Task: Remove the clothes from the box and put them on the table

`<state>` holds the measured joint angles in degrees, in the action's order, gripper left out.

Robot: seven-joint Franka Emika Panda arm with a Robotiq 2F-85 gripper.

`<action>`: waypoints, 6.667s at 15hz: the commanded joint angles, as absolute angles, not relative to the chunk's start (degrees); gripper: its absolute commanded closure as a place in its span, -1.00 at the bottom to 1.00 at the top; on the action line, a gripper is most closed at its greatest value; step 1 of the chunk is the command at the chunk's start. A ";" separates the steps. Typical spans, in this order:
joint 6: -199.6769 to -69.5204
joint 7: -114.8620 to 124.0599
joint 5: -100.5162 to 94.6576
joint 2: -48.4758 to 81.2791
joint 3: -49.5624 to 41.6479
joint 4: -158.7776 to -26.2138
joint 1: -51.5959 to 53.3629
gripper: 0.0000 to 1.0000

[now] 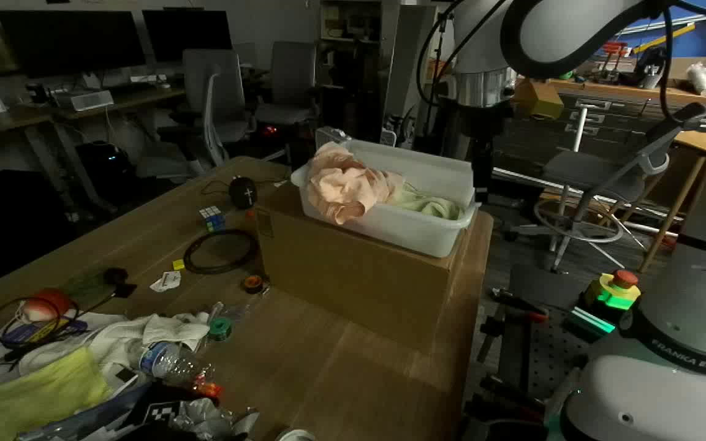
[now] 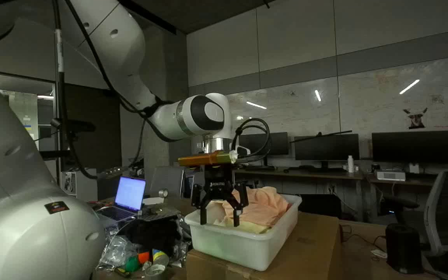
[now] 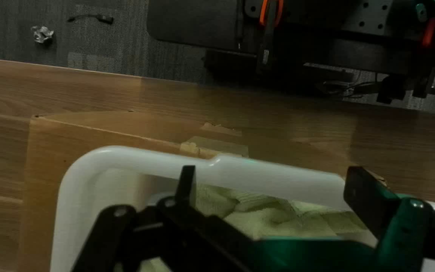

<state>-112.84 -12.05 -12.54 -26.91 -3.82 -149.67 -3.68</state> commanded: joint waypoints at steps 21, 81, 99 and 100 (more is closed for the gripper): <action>-122.55 -12.59 -11.22 -27.05 -3.35 -147.76 -0.38 -1.00; -143.55 6.27 -11.53 -22.91 6.45 -135.76 1.53 0.86; -127.77 9.55 -19.11 -30.03 23.86 -132.59 6.87 0.86; -126.64 9.35 -19.49 -28.98 24.65 -132.29 7.45 0.86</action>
